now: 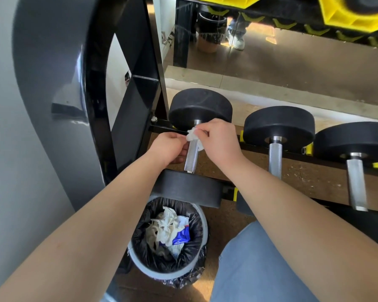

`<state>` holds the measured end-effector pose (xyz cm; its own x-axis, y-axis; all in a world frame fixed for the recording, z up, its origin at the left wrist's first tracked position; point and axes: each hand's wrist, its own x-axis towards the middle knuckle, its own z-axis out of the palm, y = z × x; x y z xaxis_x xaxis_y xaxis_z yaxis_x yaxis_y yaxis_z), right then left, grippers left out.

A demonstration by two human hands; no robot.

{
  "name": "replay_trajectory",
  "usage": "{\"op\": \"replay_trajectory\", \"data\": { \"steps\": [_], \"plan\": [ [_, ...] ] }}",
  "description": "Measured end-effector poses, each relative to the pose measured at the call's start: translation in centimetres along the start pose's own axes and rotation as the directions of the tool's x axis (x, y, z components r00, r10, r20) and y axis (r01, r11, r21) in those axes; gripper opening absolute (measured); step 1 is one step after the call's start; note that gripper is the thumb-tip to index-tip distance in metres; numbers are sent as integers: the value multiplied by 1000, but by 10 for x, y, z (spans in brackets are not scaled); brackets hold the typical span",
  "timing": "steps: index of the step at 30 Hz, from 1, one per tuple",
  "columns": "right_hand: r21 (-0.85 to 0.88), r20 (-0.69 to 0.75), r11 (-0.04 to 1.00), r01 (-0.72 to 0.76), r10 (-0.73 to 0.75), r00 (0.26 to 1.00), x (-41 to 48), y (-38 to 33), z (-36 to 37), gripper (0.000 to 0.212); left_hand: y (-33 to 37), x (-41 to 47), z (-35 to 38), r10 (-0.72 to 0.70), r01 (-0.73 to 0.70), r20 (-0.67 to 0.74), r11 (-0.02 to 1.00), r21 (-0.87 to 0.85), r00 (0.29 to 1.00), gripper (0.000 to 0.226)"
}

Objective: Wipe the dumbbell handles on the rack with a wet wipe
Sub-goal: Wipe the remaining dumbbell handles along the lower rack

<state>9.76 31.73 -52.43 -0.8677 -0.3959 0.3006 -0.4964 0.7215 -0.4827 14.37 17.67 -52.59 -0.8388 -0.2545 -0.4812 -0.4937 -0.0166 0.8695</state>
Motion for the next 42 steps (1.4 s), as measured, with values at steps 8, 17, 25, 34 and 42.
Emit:
{"op": "replay_trajectory", "data": {
  "steps": [8,17,25,34,42],
  "plan": [
    [177,424,972,-152,64,904,-30,-3,-20,7,3,-4,-3,16,-18,-22,996,-86,1000,18],
    [261,316,913,-314,227,921,-21,-11,-19,5,2,-17,-9,100,-100,10,991,90,995,17],
    [396,233,871,-291,211,949,-36,-42,-38,13,4,-54,-31,315,-330,104,925,188,943,15],
    [693,343,580,-429,258,903,-62,-115,-59,19,-6,-123,-80,471,-470,14,881,-52,882,8],
    [606,394,714,-351,114,912,-111,-144,-47,27,-50,-162,-104,456,-450,24,883,-133,889,16]
  ]
}}
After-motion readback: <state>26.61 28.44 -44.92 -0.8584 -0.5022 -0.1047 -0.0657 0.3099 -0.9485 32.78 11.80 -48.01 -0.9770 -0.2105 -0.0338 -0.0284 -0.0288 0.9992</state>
